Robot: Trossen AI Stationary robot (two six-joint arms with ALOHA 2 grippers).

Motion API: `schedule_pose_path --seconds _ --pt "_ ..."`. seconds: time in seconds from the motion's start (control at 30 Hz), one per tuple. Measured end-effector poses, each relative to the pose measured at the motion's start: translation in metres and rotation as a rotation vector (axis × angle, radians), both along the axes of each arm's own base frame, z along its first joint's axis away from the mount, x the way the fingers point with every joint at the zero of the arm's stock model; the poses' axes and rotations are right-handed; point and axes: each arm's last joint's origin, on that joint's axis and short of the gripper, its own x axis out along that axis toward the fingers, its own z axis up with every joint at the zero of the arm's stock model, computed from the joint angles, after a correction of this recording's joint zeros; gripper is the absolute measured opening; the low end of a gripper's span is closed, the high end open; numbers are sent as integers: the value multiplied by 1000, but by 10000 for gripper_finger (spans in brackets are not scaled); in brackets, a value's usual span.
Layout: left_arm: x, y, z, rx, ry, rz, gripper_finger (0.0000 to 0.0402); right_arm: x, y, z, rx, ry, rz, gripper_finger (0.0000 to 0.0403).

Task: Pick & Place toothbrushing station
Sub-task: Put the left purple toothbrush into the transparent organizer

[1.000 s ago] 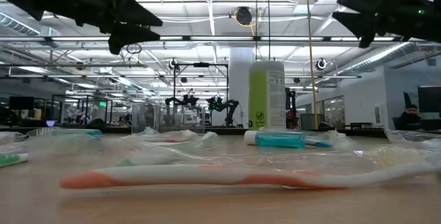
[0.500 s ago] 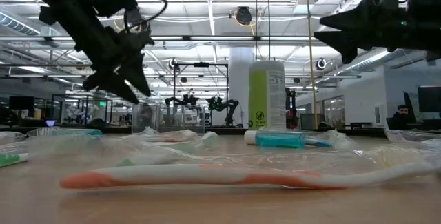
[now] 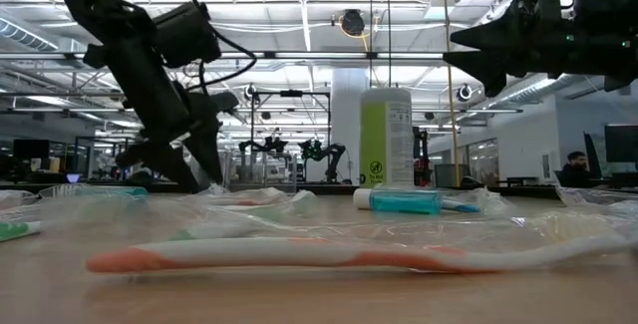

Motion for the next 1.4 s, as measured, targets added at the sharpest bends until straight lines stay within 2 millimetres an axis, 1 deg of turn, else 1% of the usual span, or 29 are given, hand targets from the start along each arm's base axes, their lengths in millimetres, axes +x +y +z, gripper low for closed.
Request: schedule_pose_path --seconds 0.2,0.3,0.5,0.6,0.7,0.87,1.0,1.1,1.17,1.23,1.3,1.4 --pt "3 6 -5 13 1 14 200 0 0 0 -4 0 -1 201" --pt "4 10 -8 27 10 6 200 0 0 0 -4 -1 -1 201" --pt "4 16 -17 1 38 -12 200 0 0 1 -5 -2 -1 201" --pt "4 18 -17 15 46 -44 195 0 0 1 -5 -2 -1 201" --pt "4 18 -17 18 51 -46 170 0 0 1 -5 -1 -1 201" --pt "3 20 -18 27 51 -36 105 0 0 1 -7 -1 -2 201" --pt "5 24 -16 34 15 -24 61 0 0 1 -8 0 -2 201" --pt "5 24 -15 48 4 -49 33 0 0 1 -8 0 -2 201" --pt "5 24 -10 57 -17 -69 15 0 0 1 -7 1 -2 201" --pt "8 25 -5 80 -63 -83 5 0 0 0 -6 6 -2 201" --pt "8 25 3 111 -103 -101 8 0 0 0 -5 7 -2 201" --pt "11 24 24 194 -223 -125 16 0 0 -1 -3 14 -2 201"
